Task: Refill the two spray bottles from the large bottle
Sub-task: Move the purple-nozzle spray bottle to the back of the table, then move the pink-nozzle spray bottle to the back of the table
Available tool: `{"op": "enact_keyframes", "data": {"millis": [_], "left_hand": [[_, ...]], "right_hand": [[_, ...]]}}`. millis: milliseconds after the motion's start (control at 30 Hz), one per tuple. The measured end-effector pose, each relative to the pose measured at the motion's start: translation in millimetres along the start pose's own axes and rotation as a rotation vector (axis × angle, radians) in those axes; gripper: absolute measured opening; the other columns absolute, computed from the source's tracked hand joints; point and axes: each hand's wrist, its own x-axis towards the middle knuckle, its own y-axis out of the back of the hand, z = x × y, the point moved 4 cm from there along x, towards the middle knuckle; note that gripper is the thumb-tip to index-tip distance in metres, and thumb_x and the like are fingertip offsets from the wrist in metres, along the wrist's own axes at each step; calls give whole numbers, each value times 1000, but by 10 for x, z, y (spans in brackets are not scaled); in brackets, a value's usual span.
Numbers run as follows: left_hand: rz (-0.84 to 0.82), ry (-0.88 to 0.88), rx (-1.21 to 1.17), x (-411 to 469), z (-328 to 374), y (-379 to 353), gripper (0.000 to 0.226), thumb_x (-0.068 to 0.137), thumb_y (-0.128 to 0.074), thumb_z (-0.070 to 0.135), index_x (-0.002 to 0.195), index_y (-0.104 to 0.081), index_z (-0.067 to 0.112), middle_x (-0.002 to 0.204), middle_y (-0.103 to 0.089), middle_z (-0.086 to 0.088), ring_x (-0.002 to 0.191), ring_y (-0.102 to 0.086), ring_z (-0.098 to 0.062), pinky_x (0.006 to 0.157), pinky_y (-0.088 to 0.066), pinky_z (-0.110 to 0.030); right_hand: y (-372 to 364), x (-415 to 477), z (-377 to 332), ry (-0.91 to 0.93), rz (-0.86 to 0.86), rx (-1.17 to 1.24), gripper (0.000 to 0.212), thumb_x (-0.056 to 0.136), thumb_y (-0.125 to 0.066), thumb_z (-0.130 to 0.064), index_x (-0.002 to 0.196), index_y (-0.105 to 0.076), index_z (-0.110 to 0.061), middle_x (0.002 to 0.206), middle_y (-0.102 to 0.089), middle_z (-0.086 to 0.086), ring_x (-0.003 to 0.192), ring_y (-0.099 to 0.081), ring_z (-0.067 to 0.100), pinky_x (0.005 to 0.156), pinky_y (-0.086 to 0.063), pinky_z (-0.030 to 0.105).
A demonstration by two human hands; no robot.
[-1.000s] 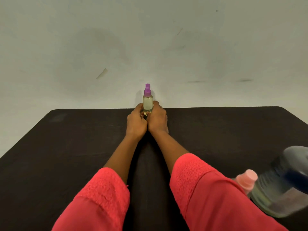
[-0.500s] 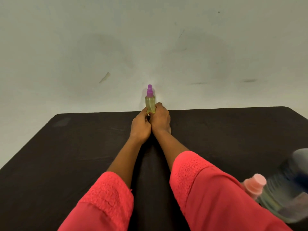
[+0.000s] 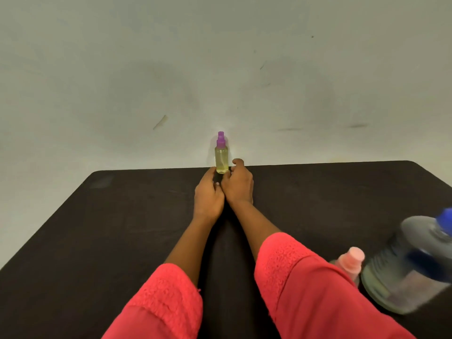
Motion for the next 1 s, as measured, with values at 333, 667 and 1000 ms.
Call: {"op": "enact_keyframes", "data": {"millis": [333, 667, 1000], "left_hand": [[-7, 103, 27, -746, 74, 126, 49, 97, -36, -2, 145, -34, 8, 147, -41, -10, 136, -38, -19, 108, -30, -24], [1, 110, -2, -1554, 263, 220, 49, 97, -43, 2, 144, -36, 11, 144, -45, -9, 134, -41, -18, 110, -33, -29], [-90, -1, -136, -2288, 481, 216, 43, 95, -54, 8, 136, -45, 15, 133, -53, -1, 122, -51, -12, 99, -43, -21]], "right_hand": [[326, -852, 15, 5, -21, -6, 40, 96, -47, -6, 136, -46, -9, 129, -58, 10, 119, -53, 23, 96, -43, 32], [696, -1670, 103, 5, 10, 58, 38, 92, -49, -1, 129, -51, -9, 123, -61, 8, 115, -56, 20, 95, -44, 29], [1292, -2537, 118, 258, 283, 242, 30, 79, -54, 8, 98, -57, -15, 98, -54, -10, 88, -55, 5, 75, -49, 24]]}}
